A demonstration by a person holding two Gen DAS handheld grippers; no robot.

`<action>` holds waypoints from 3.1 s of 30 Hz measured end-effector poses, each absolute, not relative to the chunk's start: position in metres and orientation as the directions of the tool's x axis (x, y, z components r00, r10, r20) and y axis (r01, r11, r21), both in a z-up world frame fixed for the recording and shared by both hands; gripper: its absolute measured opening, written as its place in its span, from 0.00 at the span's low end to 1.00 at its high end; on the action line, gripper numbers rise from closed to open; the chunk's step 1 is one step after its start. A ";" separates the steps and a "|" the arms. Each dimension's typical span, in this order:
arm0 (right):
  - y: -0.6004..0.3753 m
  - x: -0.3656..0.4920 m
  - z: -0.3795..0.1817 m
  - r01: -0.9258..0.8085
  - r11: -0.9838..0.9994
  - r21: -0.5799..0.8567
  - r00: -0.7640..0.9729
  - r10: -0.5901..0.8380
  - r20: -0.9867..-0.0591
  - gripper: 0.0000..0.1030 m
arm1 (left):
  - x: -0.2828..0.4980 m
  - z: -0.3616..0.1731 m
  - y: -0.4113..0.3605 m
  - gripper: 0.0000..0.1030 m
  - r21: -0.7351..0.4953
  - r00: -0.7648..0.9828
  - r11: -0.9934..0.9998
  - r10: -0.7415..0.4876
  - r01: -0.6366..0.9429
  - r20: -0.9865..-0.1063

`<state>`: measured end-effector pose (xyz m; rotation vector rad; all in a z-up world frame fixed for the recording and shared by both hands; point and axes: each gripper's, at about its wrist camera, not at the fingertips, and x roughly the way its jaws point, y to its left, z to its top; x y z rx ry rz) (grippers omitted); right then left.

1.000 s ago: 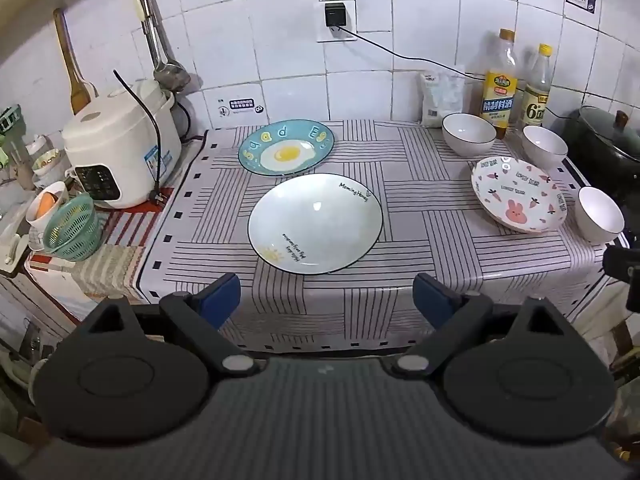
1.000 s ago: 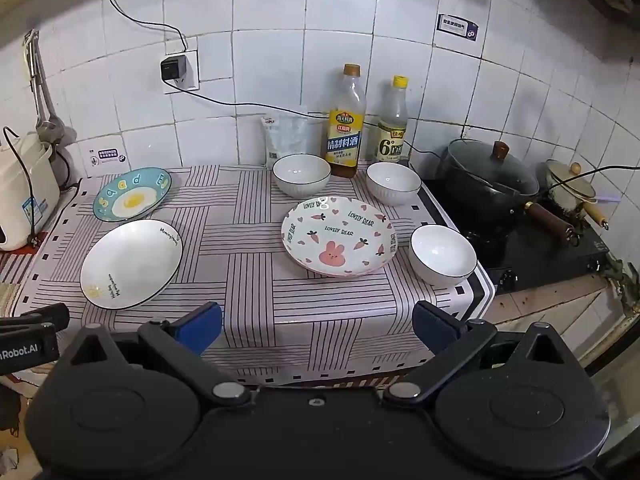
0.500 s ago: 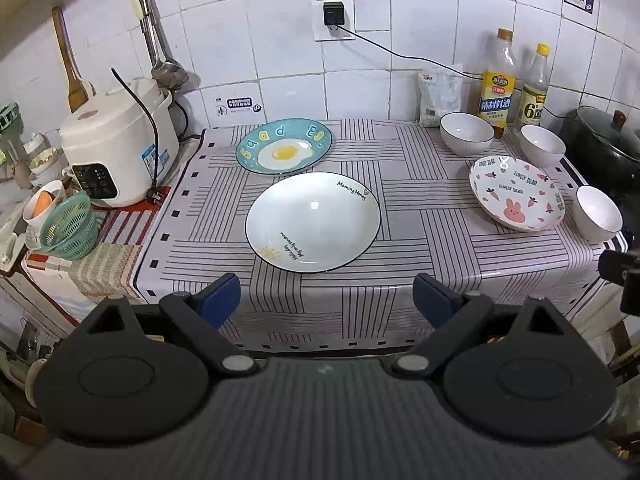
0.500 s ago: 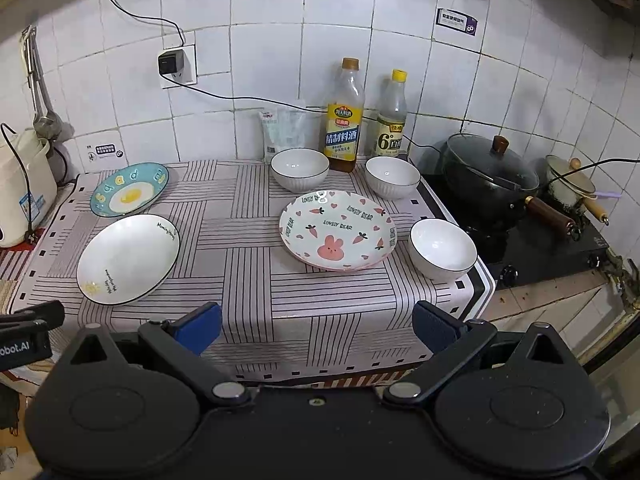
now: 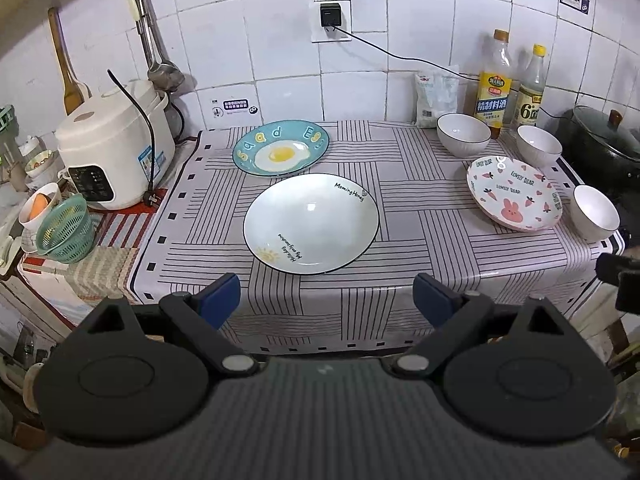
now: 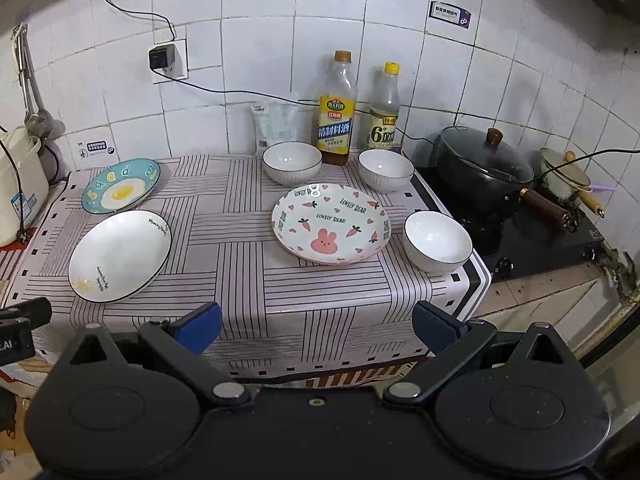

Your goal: Organize plates and bowls

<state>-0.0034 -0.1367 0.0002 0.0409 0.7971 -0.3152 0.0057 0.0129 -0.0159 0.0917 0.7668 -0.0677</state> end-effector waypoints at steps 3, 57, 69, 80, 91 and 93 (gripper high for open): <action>-0.136 -0.003 -0.002 0.291 0.953 -0.085 0.652 -0.263 -0.712 1.00 | 0.006 -0.017 0.015 0.91 0.060 0.722 0.994 -0.024 0.091 -0.691; -0.070 0.152 -0.144 -0.008 0.965 0.264 0.715 0.190 -0.672 0.71 | 0.204 -0.145 0.121 0.96 0.043 0.599 0.988 -0.057 0.151 -0.799; -0.050 0.191 -0.180 -0.028 0.943 0.332 0.688 0.259 -0.678 0.36 | 0.247 -0.176 0.142 0.65 0.004 0.472 0.994 -0.048 0.107 -0.881; -0.065 0.195 -0.190 -0.002 0.923 0.384 0.682 0.282 -0.675 0.18 | 0.246 -0.180 0.120 0.24 -0.053 0.488 0.994 -0.093 0.094 -0.868; -0.052 0.206 -0.193 -0.105 0.958 0.266 0.674 0.265 -0.690 0.24 | 0.248 -0.183 0.110 0.31 -0.008 0.510 0.998 -0.036 0.057 -0.860; -0.054 0.207 -0.193 -0.117 0.955 0.273 0.666 0.279 -0.691 0.24 | 0.247 -0.183 0.111 0.31 -0.019 0.514 0.999 -0.039 0.044 -0.857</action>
